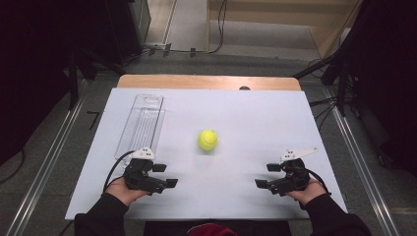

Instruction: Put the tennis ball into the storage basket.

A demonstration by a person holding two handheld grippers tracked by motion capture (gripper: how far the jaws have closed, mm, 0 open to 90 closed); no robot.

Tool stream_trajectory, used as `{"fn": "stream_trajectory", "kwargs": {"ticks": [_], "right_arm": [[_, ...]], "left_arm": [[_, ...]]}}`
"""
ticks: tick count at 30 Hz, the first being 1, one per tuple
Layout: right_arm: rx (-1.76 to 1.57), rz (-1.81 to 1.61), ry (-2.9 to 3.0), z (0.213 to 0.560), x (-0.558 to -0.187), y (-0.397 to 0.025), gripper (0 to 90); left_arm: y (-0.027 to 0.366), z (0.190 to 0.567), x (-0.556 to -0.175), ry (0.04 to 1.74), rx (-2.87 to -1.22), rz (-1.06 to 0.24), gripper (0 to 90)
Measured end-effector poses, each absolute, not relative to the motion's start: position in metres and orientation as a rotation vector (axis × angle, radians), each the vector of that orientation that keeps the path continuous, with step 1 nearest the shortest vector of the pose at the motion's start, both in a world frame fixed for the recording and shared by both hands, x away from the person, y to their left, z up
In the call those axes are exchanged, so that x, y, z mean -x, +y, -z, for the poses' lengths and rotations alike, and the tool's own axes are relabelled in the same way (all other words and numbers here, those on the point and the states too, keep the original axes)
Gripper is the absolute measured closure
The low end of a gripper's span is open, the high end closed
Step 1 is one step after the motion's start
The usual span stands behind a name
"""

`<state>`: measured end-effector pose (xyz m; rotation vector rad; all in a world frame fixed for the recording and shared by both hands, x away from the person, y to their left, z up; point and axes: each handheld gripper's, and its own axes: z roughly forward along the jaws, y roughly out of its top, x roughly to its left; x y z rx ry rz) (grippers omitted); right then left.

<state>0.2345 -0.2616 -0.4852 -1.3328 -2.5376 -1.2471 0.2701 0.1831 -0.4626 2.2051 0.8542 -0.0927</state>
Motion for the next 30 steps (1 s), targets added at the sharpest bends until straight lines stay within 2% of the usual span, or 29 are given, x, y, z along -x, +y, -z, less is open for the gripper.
{"fn": "stream_trajectory", "kwargs": {"ticks": [8, 12, 14, 15, 16, 17, 18, 30], "right_arm": [[1.338, 1.245, -2.538, 0.485, -0.234, -0.262, 12.2], [1.344, 1.244, -2.536, 0.485, -0.235, -0.263, 12.2], [1.344, 1.243, -2.535, 0.485, -0.235, -0.263, 12.2], [1.344, 1.243, -2.535, 0.485, -0.235, -0.263, 12.2], [1.344, 1.244, -2.535, 0.485, -0.235, -0.263, 12.2], [1.344, 1.244, -2.535, 0.485, -0.235, -0.263, 12.2], [1.343, 1.244, -2.539, 0.485, -0.235, -0.262, 12.2], [1.34, 1.242, -2.542, 0.485, -0.235, -0.262, 12.2]], "left_arm": [[0.172, 0.461, -0.27, 0.847, -2.204, 0.092, 23.1], [0.168, 0.462, -0.272, 0.862, -2.196, 0.108, 19.5], [0.165, 0.461, -0.273, 0.856, -2.194, 0.13, 13.8], [0.164, 0.461, -0.273, 0.851, -2.189, 0.131, 13.8], [0.163, 0.461, -0.273, 0.843, -2.184, 0.142, 4.4], [0.161, 0.462, -0.274, 0.833, -2.185, 0.171, 4.4], [0.16, 0.463, -0.274, 0.824, -2.186, 0.183, 0.0], [0.151, 0.46, -0.275, 0.817, -2.194, 0.111, 0.0]]}}
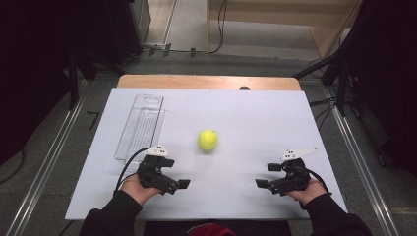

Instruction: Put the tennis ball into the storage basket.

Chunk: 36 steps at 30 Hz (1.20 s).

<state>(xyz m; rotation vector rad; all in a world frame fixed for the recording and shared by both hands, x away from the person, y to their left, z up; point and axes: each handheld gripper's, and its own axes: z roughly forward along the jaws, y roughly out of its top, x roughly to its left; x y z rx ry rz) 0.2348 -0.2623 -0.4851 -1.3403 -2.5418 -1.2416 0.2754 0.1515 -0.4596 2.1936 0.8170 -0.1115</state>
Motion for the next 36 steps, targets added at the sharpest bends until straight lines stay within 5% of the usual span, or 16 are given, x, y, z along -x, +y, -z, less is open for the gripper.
{"fn": "stream_trajectory", "kwargs": {"ticks": [36], "right_arm": [[1.346, 1.25, -2.538, 0.485, -0.235, -0.263, 12.2]], "left_arm": [[0.133, 0.443, -0.301, 0.888, -2.16, 0.063, 6.0]]}}
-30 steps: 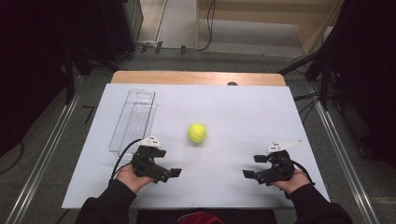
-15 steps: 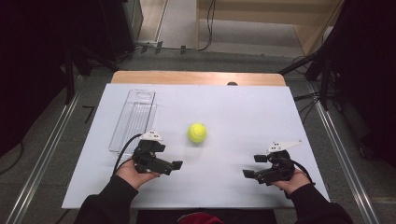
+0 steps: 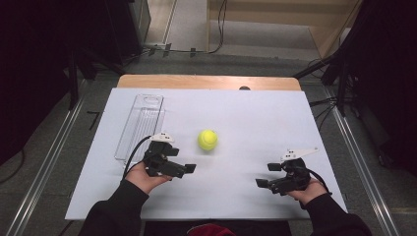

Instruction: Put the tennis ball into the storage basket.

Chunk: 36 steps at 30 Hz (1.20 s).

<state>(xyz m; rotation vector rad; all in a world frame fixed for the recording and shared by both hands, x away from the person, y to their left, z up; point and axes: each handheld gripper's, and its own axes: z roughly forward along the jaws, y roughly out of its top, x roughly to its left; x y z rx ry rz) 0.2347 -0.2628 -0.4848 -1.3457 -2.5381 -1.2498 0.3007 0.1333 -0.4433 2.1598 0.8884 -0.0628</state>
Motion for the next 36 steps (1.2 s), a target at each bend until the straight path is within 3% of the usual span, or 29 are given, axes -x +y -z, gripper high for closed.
{"fn": "stream_trajectory", "kwargs": {"ticks": [36], "right_arm": [[1.328, 1.245, -2.55, 0.485, -0.234, -0.262, 12.2]], "left_arm": [[0.103, 0.434, -0.338, 0.904, -2.198, 0.062, 6.1]]}}
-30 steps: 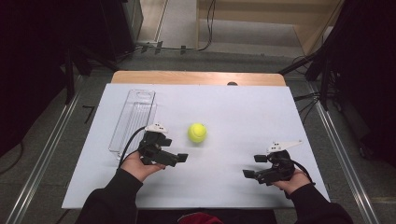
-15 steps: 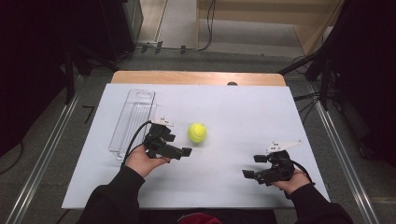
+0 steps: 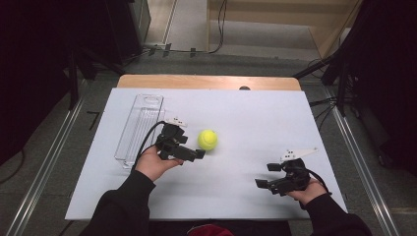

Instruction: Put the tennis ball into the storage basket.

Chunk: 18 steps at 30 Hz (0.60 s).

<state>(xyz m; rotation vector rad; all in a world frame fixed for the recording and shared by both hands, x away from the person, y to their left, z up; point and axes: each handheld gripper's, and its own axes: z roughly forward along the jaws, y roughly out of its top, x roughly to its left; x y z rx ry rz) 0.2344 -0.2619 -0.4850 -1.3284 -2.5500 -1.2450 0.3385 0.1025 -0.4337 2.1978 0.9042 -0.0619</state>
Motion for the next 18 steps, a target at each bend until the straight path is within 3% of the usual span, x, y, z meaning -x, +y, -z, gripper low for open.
{"fn": "stream_trajectory", "kwargs": {"ticks": [18], "right_arm": [[1.321, 1.242, -2.548, 0.485, -0.234, -0.261, 12.2]], "left_arm": [[0.087, 0.428, -0.359, 0.918, -2.194, 0.044, 8.3]]}}
